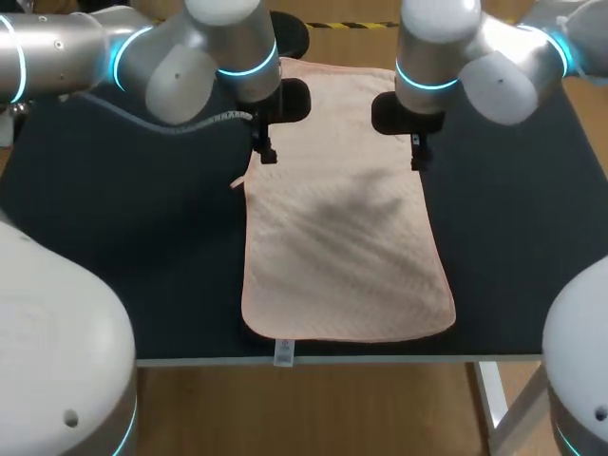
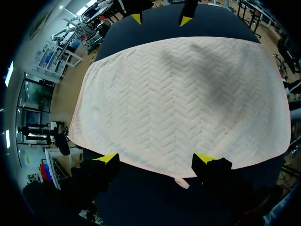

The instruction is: Fold the towel

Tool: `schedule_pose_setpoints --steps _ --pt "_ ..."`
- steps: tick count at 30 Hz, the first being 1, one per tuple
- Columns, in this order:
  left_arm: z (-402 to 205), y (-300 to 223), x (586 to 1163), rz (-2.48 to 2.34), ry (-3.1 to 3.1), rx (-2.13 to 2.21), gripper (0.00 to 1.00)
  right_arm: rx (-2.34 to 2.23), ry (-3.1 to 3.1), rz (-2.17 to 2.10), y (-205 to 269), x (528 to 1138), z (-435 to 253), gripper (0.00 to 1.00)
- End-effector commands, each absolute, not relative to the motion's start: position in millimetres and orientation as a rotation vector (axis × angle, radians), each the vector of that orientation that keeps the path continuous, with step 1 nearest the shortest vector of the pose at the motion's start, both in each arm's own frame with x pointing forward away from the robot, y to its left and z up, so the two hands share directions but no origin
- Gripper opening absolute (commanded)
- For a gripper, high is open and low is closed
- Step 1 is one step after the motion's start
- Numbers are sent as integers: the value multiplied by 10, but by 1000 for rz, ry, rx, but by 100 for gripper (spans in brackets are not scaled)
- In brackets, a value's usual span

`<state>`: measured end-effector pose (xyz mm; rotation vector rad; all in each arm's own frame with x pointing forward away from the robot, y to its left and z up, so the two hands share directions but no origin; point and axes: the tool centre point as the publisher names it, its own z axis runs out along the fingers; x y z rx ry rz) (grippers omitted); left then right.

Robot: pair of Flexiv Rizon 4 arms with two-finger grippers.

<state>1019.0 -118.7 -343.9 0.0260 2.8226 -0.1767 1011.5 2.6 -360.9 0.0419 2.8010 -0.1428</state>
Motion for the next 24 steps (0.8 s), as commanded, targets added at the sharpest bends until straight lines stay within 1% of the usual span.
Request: schedule_pose_setpoints --steps 1,3,10,24 --pt "-3435 -1188 10196 -176 2825 27 100 42 2801 -147 24 10104 -3587 100" --pt "-3448 -1156 10215 -158 2801 33 100 75 2809 -158 14 10160 -3655 100" --pt "-3807 -1214 10317 -128 2921 -40 100 194 2902 -139 139 10215 -3990 100" --pt "-4037 -1197 10499 -137 2977 -15 100 290 2929 -76 68 10294 -4086 100"
